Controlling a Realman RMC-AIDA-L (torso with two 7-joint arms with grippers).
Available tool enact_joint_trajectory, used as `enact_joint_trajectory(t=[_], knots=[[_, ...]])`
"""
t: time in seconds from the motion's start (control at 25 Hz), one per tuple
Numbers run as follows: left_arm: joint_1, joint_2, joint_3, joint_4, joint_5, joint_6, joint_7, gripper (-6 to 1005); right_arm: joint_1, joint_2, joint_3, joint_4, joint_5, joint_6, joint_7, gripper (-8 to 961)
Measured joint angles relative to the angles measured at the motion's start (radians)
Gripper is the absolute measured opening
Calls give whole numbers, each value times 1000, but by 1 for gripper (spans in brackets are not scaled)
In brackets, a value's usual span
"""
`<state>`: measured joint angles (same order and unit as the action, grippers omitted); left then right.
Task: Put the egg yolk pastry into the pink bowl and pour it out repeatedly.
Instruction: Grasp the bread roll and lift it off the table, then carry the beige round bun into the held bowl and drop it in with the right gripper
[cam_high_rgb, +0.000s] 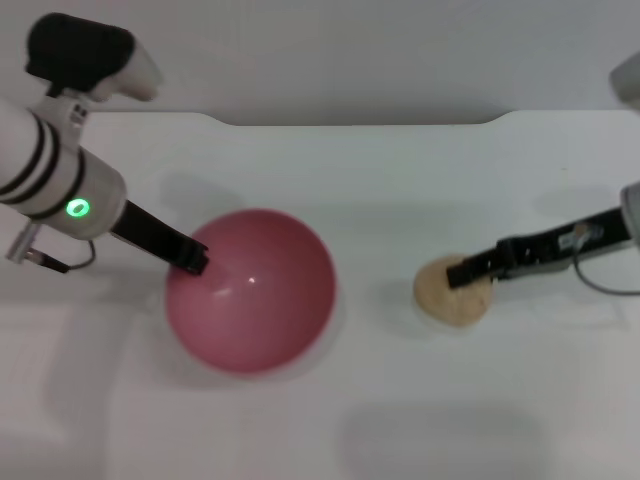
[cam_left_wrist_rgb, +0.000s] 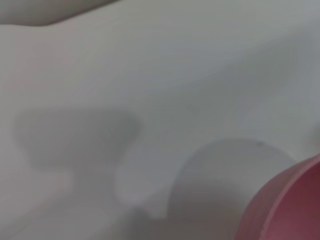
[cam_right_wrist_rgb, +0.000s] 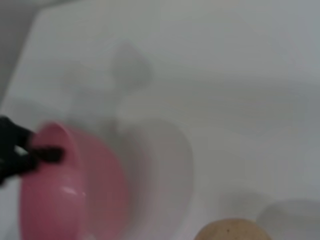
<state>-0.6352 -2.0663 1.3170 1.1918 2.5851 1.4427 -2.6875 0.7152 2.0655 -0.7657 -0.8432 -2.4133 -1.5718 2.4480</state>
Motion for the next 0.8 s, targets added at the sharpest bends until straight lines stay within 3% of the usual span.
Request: enact_joint_trajectory(t=[0.32, 0.68, 0.8], knots=[[-78, -3, 118, -83, -64, -33, -10, -2, 44, 0, -35, -96, 233, -109, -114, 356], [-125, -6, 191, -112, -87, -61, -31, -2, 120, 7, -297, -49, 244, -90, -132, 253], [-132, -6, 191, -110, -88, -60, -34, -2, 135, 6, -371, -28, 207, -79, -104, 266]])
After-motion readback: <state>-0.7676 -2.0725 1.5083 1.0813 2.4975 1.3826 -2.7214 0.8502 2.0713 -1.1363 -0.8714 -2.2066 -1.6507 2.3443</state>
